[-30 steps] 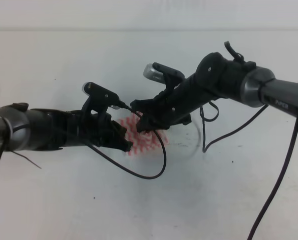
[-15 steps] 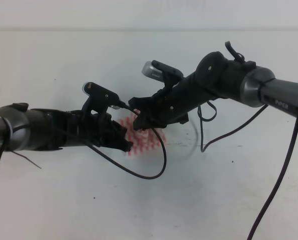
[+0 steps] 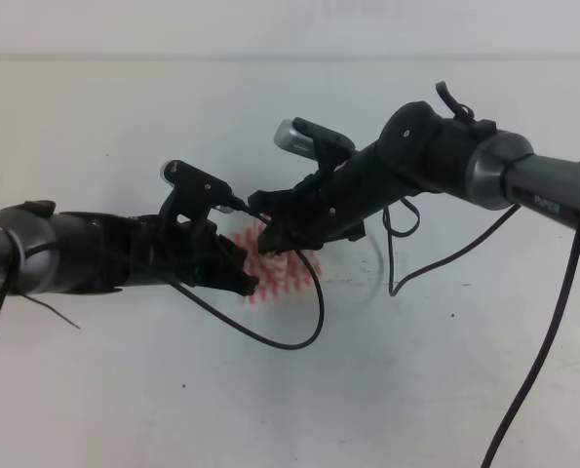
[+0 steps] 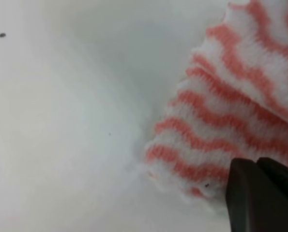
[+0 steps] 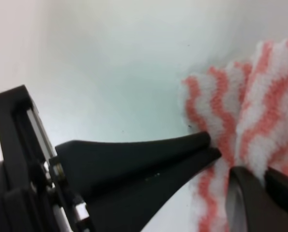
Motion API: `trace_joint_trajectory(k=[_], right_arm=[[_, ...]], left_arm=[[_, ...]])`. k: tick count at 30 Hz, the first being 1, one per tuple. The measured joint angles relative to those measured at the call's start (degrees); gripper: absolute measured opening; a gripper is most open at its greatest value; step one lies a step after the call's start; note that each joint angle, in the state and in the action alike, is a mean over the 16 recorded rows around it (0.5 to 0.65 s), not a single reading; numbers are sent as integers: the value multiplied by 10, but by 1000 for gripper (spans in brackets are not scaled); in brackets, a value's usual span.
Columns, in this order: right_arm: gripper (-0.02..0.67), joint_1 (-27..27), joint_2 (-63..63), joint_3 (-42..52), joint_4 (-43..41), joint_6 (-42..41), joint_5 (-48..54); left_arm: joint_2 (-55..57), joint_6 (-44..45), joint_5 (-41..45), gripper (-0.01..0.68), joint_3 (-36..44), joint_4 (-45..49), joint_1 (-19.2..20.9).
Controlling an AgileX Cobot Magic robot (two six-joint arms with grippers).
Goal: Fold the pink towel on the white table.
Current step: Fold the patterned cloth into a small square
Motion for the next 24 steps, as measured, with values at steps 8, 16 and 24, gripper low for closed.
trace_joint_trajectory(k=[8,16,24], right_arm=[[20,0,-1,0,3,-7,-2],[129,0,-2,0,6,-8,-4],[204,0,-2,0,8,-8,-4]], left_arm=[[0,0,-1,-1,0,0,0],[-1,0,0,-1,0,0,0],[-2,0,0,-1,0,0,0]])
